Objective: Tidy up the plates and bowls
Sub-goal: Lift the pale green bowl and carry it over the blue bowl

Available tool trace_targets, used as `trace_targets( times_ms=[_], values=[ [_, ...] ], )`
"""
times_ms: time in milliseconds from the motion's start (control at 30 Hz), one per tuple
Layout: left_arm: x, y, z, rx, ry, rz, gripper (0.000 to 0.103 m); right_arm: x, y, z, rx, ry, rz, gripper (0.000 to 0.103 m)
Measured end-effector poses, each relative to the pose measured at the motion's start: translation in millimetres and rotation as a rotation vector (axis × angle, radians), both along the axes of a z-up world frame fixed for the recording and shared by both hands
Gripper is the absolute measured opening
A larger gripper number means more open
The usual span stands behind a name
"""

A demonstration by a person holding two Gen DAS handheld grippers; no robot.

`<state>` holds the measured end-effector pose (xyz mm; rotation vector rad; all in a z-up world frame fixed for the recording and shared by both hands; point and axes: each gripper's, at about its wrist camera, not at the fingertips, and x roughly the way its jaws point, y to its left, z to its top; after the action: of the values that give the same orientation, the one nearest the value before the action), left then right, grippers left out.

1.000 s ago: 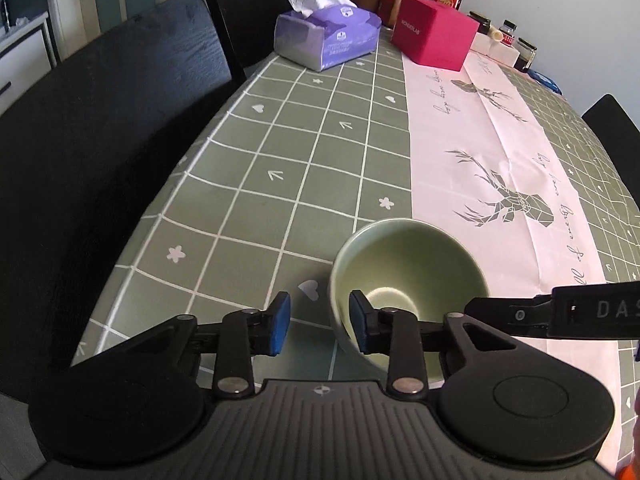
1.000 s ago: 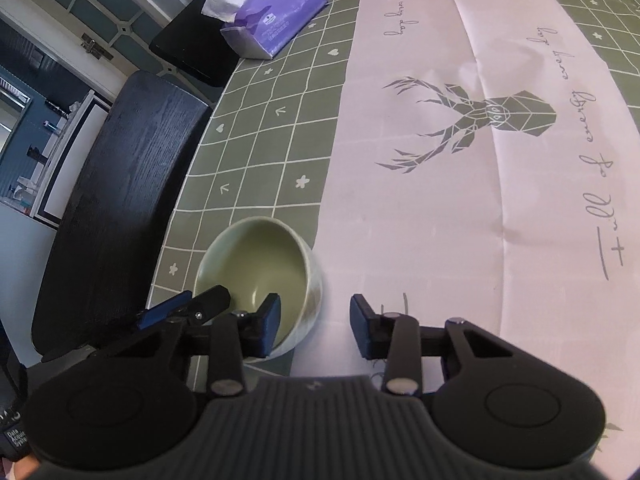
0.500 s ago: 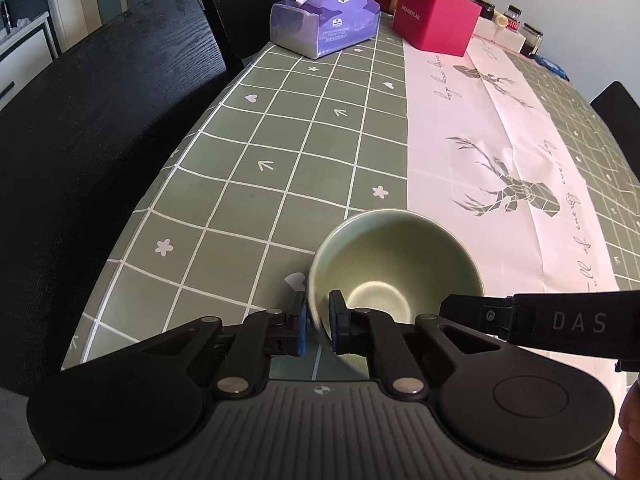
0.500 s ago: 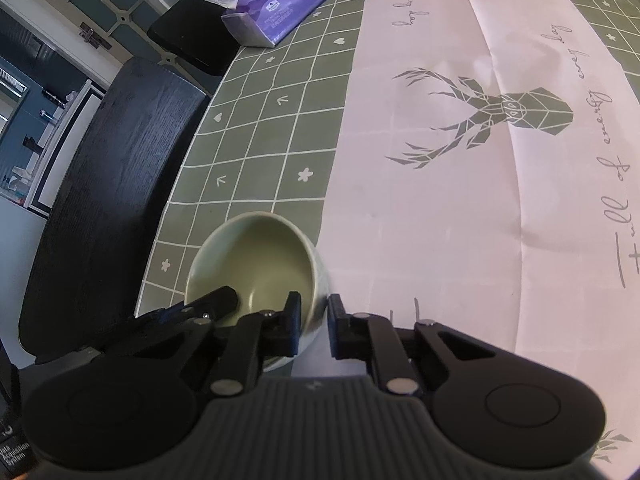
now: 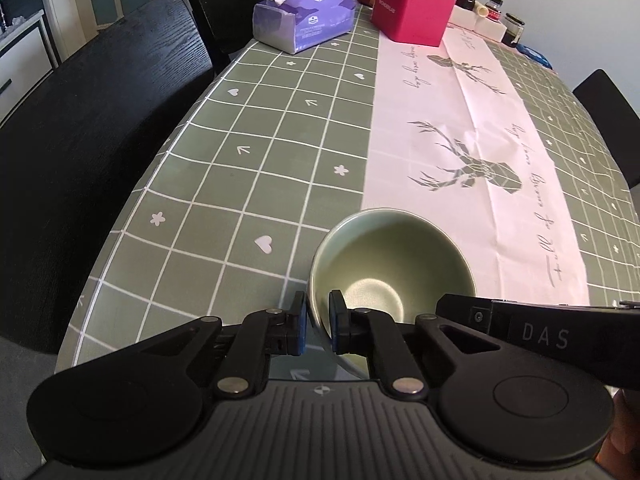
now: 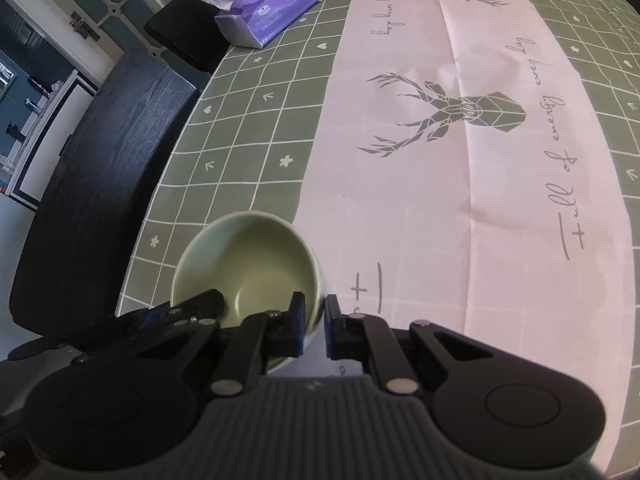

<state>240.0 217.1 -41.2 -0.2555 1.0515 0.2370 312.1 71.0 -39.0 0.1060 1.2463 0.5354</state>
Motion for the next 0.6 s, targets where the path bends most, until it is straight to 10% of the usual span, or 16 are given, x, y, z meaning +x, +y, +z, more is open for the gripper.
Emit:
trace_targets(
  times_ms=[600],
  values=[
    [-71.4,-95.0,71.0,-0.037,-0.055,-0.112,0.012,-93.1,-106.9,79.2,-0.024,-0.129,-0.059,0.006]
  ],
)
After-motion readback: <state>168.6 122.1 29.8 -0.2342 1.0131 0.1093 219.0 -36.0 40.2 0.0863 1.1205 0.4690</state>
